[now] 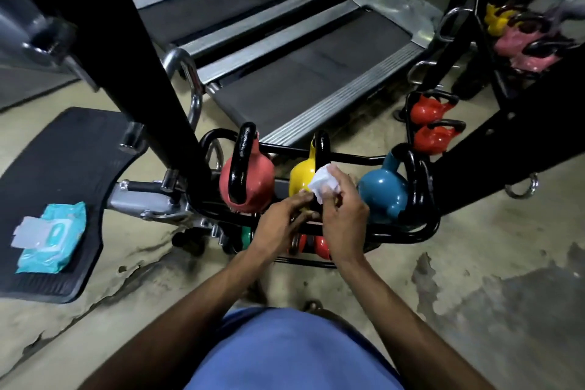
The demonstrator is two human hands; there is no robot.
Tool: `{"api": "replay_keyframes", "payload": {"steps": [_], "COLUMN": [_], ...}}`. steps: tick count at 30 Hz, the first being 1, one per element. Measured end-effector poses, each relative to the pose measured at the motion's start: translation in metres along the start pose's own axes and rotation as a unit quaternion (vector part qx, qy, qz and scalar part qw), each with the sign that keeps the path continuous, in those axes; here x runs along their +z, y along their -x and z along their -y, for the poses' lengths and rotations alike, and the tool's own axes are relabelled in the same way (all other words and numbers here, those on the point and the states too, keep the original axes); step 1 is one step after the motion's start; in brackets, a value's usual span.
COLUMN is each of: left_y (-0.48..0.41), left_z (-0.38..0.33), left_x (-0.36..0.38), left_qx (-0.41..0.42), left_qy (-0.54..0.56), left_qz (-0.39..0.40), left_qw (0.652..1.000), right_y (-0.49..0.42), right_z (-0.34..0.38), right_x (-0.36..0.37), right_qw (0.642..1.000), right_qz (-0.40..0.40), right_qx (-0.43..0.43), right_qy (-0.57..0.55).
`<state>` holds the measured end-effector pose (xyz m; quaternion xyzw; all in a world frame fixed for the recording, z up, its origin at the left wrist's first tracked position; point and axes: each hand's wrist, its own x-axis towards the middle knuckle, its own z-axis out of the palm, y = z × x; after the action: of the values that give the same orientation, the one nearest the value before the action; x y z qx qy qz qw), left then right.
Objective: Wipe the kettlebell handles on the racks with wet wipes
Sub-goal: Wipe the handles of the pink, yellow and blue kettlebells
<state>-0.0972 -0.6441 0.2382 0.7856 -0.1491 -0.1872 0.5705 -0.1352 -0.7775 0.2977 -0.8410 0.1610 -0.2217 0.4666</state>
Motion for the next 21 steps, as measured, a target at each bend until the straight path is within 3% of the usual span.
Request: {"api": "replay_keyframes", "payload": {"steps": [3,6,10,12,14,16,17,19,21], "left_y": [0.004,0.001,-0.002,-0.001,-0.001,-0.002,-0.002,-0.002,-0.002], "left_z": [-0.002,-0.007,-0.002,-0.003,0.000,0.003,0.003,0.002,-0.001], "left_x": [0.002,0.002,0.002,0.004,0.006,0.006,0.005,0.005,0.005], "left_qx": [0.015,0.003,-0.029,-0.035,-0.046,-0.054,-0.052,-0.047,-0.049], "left_qy": [-0.086,-0.110,-0.128,-0.131,-0.121,-0.108,-0.108,-0.110,-0.115], "left_qz": [-0.047,-0.048,-0.028,-0.034,-0.048,-0.045,-0.042,-0.045,-0.051], "left_qw": [0.995,0.993,0.991,0.990,0.990,0.992,0.992,0.992,0.991], "right_y": [-0.015,-0.040,-0.058,-0.053,-0.036,-0.015,-0.006,0.003,-0.003], "right_z": [0.001,0.006,0.029,0.028,0.019,-0.001,-0.007,-0.021,-0.027], "right_x": [0.010,0.014,-0.007,-0.010,-0.008,-0.004,-0.005,-0.005,-0.005], "right_qw": [0.978,0.913,0.809,0.822,0.892,0.966,0.987,0.998,0.966], "right_qz": [-0.004,0.054,0.174,0.152,0.087,0.034,0.027,0.028,0.053], "right_qx": [0.174,0.315,0.350,0.338,0.290,0.180,0.113,-0.060,-0.233], "right_qy": [-0.115,-0.255,-0.438,-0.433,-0.336,-0.182,-0.114,-0.020,0.093]}}
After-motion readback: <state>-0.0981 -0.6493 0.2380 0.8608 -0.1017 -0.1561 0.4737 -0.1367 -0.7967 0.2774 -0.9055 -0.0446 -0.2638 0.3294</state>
